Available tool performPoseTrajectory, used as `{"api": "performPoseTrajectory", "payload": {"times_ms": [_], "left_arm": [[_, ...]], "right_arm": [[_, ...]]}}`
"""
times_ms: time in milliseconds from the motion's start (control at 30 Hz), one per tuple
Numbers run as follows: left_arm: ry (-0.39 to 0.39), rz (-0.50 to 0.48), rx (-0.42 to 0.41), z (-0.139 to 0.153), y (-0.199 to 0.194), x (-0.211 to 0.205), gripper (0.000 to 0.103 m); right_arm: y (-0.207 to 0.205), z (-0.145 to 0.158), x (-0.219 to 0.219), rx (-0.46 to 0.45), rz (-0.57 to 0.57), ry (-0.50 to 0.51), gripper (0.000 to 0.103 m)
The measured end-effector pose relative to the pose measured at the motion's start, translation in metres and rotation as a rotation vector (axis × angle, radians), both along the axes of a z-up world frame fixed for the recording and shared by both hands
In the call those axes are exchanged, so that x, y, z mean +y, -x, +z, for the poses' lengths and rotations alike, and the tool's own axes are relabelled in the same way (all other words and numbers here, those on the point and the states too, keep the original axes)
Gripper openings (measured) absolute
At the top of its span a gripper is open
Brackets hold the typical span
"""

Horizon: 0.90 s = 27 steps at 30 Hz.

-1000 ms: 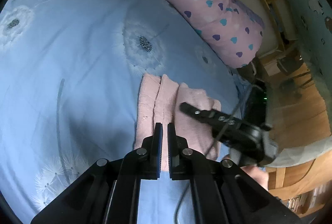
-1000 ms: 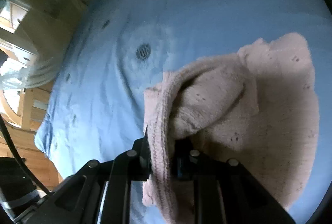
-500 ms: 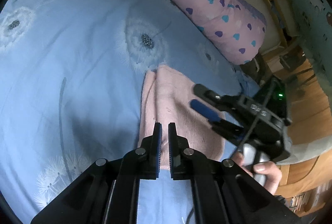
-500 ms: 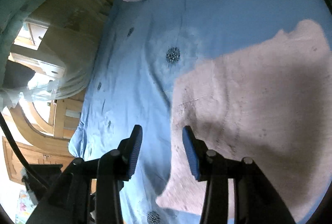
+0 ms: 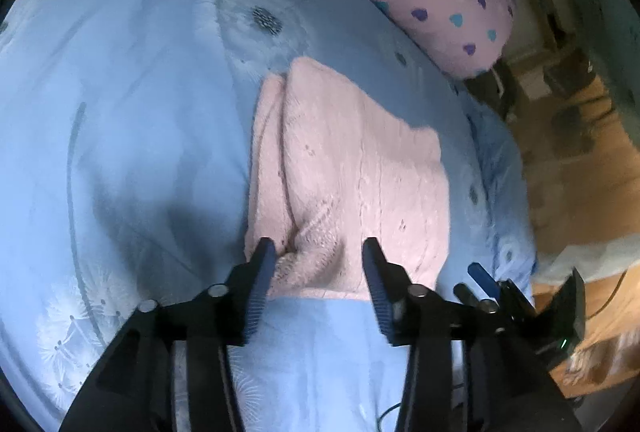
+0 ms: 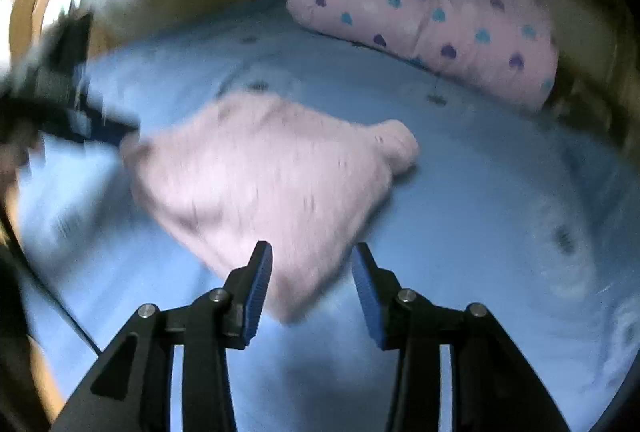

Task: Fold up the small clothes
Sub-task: 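Open both grippers and release the folded cardigan, then close both grippers on the folded bundle's edge to straighten it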

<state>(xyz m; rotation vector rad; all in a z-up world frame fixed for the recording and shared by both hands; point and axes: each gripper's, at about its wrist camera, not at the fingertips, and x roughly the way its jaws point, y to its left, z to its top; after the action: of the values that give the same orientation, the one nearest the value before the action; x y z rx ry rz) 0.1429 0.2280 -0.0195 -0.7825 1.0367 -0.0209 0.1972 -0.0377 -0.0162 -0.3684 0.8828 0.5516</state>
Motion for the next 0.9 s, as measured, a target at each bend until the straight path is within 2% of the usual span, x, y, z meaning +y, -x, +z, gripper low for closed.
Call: {"api": "performPoseTrajectory", "payload": {"times_ms": [33,133,300,400,467,500,533,567,667,733,833,900], "left_arm": [[-0.013,-0.01,-0.004,-0.001,-0.001,-0.004,0.041],[-0.037,-0.028,0.002,-0.004,-0.007,-0.014,0.042],[-0.059,-0.019,0.029,-0.009,-0.011,-0.019,0.044],[-0.101,-0.016,0.033,-0.005,-0.008,-0.02,0.044],[-0.109,-0.019,0.025,-0.002,-0.005,-0.023,0.044],[-0.117,-0.024,0.023,-0.001,-0.005,-0.025,0.044],[-0.133,-0.025,0.021,-0.001,-0.006,-0.027,0.044],[-0.15,-0.024,0.02,-0.002,-0.008,-0.028,0.044],[-0.152,0.022,0.029,-0.008,-0.014,-0.026,0.011],[-0.117,0.033,0.013,-0.007,-0.014,-0.023,0.011],[-0.163,-0.003,-0.035,0.007,-0.011,-0.031,0.011],[-0.162,-0.035,-0.054,0.009,-0.01,-0.037,0.011]], "right_arm": [[0.007,-0.006,0.004,-0.016,0.002,0.036,0.043],[0.019,-0.021,0.02,-0.019,0.046,0.047,0.043],[0.032,-0.03,0.045,-0.127,0.098,0.112,0.043],[0.03,-0.038,0.053,-0.184,0.089,0.199,0.043],[0.03,-0.039,0.055,-0.196,0.08,0.204,0.043],[0.031,-0.038,0.055,-0.197,0.073,0.202,0.039],[0.028,-0.036,0.054,-0.196,0.072,0.191,0.02],[0.027,-0.035,0.057,-0.198,0.073,0.188,0.009],[0.028,-0.027,0.061,-0.214,0.064,0.204,0.007],[0.028,-0.017,0.055,-0.2,0.037,0.187,0.006],[0.033,0.0,0.035,-0.188,-0.018,0.132,0.006],[0.033,0.0,0.02,-0.141,-0.068,0.105,0.005]]}}
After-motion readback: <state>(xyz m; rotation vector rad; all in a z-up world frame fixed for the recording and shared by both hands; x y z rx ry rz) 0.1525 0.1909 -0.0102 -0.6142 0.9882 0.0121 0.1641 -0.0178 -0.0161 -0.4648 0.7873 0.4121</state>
